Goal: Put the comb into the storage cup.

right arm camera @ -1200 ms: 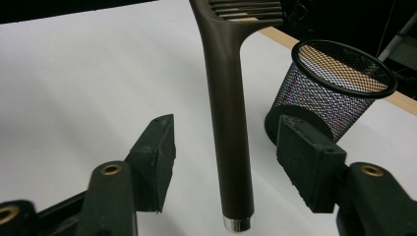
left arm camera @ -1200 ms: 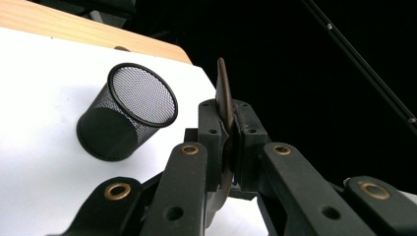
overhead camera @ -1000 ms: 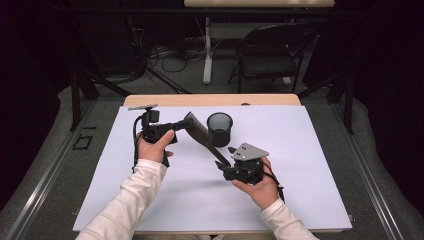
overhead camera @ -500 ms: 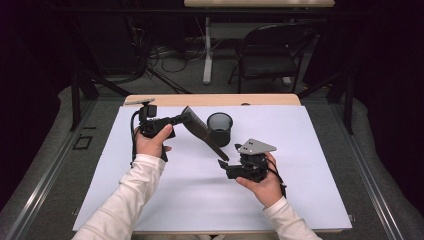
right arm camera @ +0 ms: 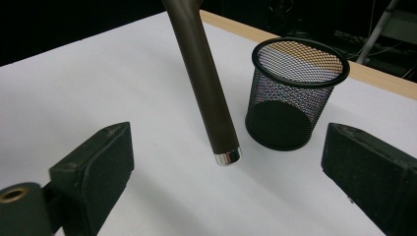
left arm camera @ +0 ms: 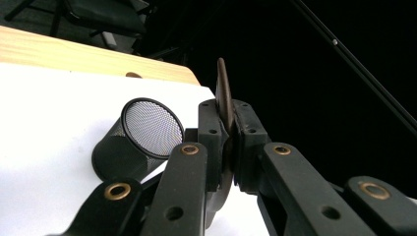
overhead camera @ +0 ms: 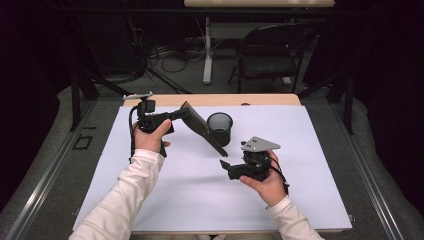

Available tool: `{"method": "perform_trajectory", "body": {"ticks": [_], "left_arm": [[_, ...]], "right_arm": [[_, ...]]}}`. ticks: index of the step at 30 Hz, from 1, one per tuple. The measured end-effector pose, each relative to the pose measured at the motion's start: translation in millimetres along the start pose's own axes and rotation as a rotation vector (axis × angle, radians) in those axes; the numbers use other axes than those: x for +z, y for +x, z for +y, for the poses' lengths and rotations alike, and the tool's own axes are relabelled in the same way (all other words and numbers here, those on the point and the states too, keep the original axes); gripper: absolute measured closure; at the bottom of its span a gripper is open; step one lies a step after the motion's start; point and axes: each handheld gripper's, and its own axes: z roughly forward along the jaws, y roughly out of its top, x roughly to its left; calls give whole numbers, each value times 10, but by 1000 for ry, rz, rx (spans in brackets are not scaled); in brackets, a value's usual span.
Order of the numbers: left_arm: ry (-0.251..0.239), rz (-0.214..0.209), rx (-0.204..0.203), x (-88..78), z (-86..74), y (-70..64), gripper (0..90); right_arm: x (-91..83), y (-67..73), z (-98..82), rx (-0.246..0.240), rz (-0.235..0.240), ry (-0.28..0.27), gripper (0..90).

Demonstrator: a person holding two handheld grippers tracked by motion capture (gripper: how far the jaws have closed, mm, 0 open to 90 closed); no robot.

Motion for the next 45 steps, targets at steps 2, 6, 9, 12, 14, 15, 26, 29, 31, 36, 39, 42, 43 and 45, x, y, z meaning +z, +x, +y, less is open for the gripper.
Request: {"method": "perform_trajectory", "body": {"ticks": [2,6,9,12,14,15,26,29,31,36,39,42,43,45], "left_arm": [[-2,-3,0,-6,16,-6,848],[-9,1,5,-25,52,-16,847],[-16,7,8,-41,87,-22,848],[-23,9,7,-50,118,-23,848],[-27,6,6,-55,130,-23,848],[-30,9,6,-57,137,-27,848],[-40,23,21,-66,254,-69,848],[-47,28,24,-82,293,-75,848],[-52,35,24,-91,321,-81,848],[-64,45,25,-97,381,-94,848],[-65,54,28,-97,419,-100,848],[-73,59,32,-92,455,-110,848],[-78,62,28,-89,470,-118,848],[-77,69,34,-90,491,-120,848]], "right_arm": [[6,-1,1,0,2,5,28],[13,2,4,6,17,11,0],[2,7,7,4,15,6,0],[-15,2,9,6,9,3,0],[-27,-4,7,6,5,2,0],[-30,-6,6,7,5,1,0],[-37,-14,-6,-5,-6,6,0],[-31,-12,-7,-8,-5,6,0],[-33,-14,-8,-11,-6,6,0],[-40,-21,-10,-9,-2,6,0],[-37,-21,-14,-13,0,11,0],[-33,-24,-18,-19,4,12,0],[-33,-26,-18,-19,4,12,0],[-36,-31,-18,-18,2,9,0]]}}
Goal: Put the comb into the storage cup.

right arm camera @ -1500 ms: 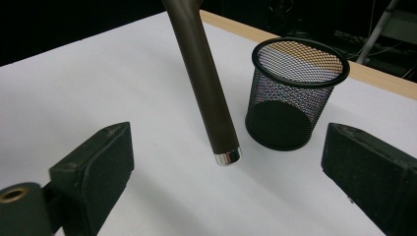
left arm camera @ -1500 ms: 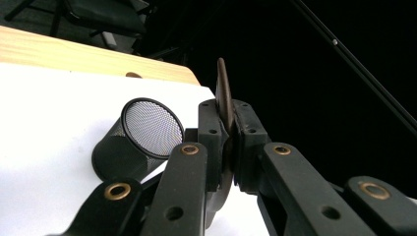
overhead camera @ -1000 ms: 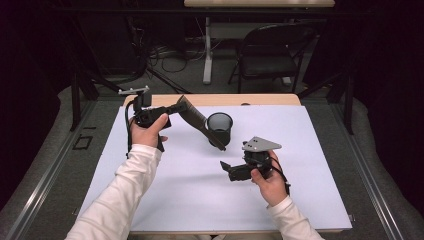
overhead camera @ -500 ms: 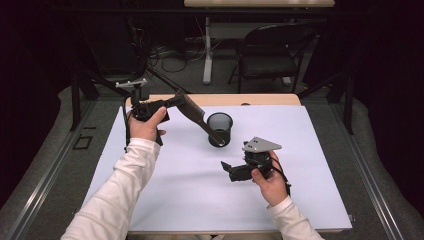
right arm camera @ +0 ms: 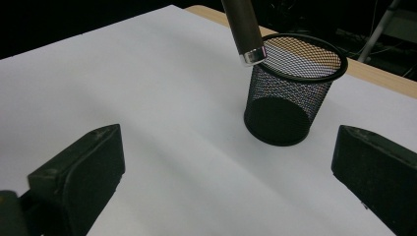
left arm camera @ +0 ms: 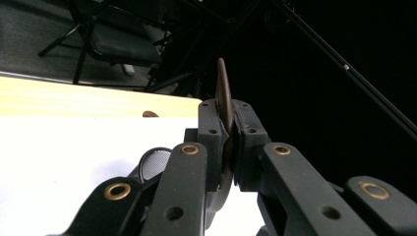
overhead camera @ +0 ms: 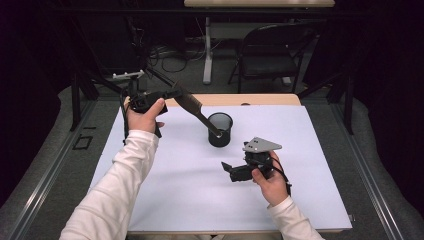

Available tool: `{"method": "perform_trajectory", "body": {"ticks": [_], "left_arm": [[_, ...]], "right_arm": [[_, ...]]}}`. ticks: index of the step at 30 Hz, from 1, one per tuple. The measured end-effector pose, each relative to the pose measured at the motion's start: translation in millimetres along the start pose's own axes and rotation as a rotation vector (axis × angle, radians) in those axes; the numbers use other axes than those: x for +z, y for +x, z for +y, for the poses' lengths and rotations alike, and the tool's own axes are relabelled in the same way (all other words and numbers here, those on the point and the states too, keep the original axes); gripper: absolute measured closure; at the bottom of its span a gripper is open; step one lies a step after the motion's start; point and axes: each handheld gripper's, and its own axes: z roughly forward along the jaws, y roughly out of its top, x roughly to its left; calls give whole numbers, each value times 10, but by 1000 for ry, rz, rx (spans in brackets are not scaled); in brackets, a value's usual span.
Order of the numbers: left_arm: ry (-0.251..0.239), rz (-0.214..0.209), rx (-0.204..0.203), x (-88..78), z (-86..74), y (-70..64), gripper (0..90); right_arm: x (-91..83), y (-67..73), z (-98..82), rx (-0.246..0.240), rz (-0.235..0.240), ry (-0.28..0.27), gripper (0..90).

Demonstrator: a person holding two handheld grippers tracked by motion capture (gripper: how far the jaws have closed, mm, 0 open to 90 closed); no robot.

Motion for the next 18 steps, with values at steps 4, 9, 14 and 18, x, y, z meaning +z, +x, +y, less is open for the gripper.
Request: {"method": "perform_trajectory", "body": {"ticks": [4,9,14,18], "left_arm": [[-6,14,2,10,49,-8,848],[-16,30,3,13,112,-4,848],[-22,49,-1,29,151,2,848],[-26,61,-7,63,167,17,848]], "right_arm": [[-4,-3,0,3,0,-4,0],[-3,-2,-1,-1,2,-3,0],[-3,-1,-2,-1,7,-2,0],[-1,5,-3,-3,9,1,0]]}}
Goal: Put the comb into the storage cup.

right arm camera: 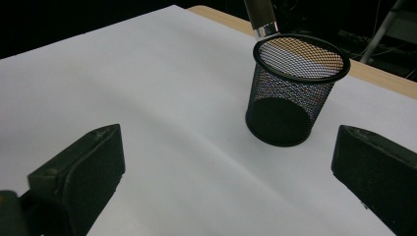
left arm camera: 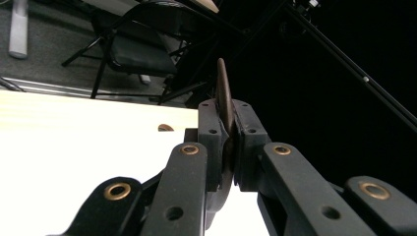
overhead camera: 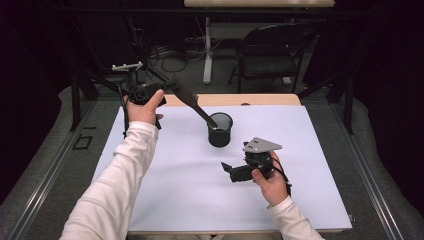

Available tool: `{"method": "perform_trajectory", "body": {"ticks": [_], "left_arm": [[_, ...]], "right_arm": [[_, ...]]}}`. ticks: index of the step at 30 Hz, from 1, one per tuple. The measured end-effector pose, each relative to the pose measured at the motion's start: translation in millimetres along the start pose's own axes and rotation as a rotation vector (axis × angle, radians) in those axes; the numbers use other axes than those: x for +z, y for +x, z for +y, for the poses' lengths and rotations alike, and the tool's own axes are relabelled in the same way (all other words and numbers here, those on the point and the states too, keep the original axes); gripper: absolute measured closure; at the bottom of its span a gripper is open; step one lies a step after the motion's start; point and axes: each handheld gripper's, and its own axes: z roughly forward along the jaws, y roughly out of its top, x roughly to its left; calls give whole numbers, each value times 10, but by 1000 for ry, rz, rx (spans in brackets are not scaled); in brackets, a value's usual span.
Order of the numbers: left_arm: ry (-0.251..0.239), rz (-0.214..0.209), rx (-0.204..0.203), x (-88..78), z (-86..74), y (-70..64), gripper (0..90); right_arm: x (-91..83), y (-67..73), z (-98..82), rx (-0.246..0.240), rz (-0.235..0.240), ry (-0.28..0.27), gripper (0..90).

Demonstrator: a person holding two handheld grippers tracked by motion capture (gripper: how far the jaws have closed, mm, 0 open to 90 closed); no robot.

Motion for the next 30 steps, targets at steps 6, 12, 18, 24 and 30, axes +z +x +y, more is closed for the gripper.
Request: {"method": "perform_trajectory", "body": {"ticks": [6,12,18,24,30], "left_arm": [[-5,17,-5,72,13,9,848],[-10,36,-5,136,38,3,848],[-13,57,-3,191,63,-19,848],[-9,72,-5,260,71,-32,848],[-4,89,-14,328,61,-17,848]], "right_arm": [[-2,3,-1,-9,-2,-4,0],[3,4,-5,-10,-4,-3,0],[-1,2,-5,-11,-4,-2,0],[1,-4,-7,-9,-3,-3,0],[4,-8,-9,-10,-5,-1,0]]}}
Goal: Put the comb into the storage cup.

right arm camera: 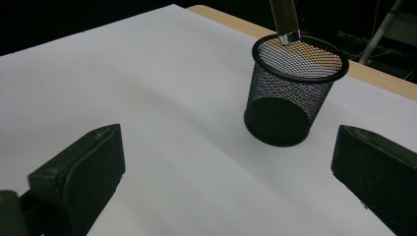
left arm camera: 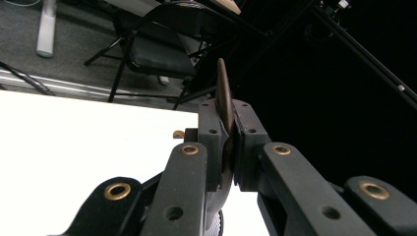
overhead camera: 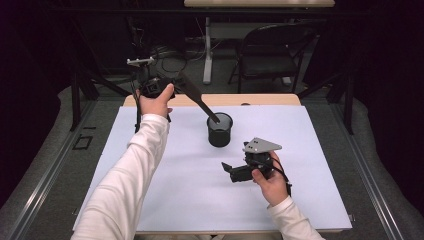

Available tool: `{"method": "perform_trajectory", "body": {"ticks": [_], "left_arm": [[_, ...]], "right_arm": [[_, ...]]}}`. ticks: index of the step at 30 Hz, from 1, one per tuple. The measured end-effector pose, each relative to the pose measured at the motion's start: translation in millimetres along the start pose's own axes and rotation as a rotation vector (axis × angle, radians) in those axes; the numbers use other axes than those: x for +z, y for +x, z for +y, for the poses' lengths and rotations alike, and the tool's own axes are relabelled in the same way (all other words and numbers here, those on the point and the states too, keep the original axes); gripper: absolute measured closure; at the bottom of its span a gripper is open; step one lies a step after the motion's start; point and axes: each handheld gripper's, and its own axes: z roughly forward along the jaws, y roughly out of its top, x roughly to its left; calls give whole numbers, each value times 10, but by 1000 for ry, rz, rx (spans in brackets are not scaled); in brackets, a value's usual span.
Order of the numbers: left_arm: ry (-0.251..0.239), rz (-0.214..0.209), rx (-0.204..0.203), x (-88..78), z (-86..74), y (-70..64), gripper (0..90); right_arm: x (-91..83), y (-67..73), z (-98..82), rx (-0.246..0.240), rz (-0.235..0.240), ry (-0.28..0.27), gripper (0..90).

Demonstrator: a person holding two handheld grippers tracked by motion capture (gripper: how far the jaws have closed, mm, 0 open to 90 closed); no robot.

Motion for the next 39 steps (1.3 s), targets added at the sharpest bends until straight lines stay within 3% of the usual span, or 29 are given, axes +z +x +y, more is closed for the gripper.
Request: {"method": "perform_trajectory", "body": {"ticks": [20,39], "left_arm": [[12,60,-14,164,-47,65,848],[29,63,-18,331,-133,10,848]], "right_arm": [[7,-3,-7,-1,0,2,0],[0,-10,-10,1,-2,1,0]]}}
